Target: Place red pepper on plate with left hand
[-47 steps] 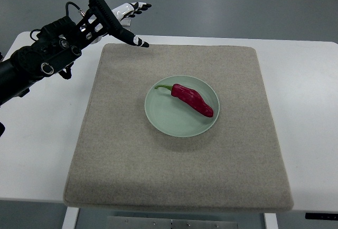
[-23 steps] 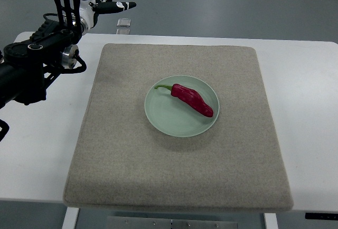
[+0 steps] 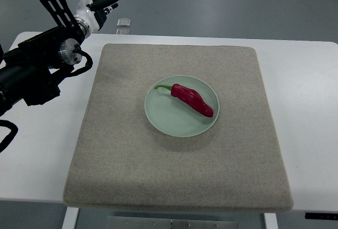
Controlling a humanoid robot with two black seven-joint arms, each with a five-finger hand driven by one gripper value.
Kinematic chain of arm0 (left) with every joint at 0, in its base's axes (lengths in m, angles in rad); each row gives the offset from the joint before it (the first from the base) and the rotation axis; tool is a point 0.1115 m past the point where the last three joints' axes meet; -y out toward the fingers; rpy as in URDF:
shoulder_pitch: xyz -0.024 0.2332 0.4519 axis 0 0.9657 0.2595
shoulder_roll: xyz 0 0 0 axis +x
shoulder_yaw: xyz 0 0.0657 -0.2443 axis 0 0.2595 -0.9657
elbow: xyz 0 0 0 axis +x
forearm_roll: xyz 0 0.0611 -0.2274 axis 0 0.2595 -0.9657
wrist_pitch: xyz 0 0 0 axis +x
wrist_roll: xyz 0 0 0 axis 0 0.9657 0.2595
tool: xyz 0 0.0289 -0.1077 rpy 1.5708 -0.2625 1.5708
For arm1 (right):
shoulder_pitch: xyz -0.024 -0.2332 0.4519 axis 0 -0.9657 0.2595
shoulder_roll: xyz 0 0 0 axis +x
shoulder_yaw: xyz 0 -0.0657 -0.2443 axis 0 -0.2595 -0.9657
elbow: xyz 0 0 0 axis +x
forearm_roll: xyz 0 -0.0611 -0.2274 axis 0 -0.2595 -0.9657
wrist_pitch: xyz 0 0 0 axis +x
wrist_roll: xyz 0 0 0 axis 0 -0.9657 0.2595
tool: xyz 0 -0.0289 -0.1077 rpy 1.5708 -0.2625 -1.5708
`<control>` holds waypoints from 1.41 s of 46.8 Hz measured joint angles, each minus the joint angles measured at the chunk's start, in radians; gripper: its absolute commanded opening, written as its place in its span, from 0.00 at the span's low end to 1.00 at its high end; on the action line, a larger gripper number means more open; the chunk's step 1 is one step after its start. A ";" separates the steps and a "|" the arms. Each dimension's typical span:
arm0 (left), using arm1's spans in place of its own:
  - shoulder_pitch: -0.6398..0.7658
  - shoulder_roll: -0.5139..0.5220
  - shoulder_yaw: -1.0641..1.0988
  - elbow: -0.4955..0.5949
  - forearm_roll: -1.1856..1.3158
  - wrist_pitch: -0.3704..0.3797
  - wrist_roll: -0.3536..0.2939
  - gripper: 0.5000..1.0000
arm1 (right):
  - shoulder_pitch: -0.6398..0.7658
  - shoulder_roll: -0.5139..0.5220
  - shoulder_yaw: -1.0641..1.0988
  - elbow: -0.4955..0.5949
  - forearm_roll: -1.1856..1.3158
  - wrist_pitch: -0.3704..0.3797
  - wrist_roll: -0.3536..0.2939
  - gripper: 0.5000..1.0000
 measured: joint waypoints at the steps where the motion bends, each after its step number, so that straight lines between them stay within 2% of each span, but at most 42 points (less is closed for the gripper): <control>1: 0.005 -0.003 -0.002 0.006 -0.003 -0.013 -0.007 0.98 | 0.000 0.000 0.000 0.000 0.000 0.000 0.000 0.86; 6: 0.018 -0.015 -0.034 0.045 -0.031 -0.084 -0.036 0.98 | 0.000 0.000 0.000 0.000 0.000 0.000 0.000 0.86; 9: 0.026 -0.017 -0.042 0.058 -0.053 -0.101 -0.039 0.98 | 0.000 0.000 0.000 0.000 0.000 0.000 0.000 0.86; 66: 0.043 -0.041 -0.047 0.063 -0.045 -0.118 -0.053 0.98 | 0.000 0.000 -0.001 0.006 -0.007 0.003 0.001 0.86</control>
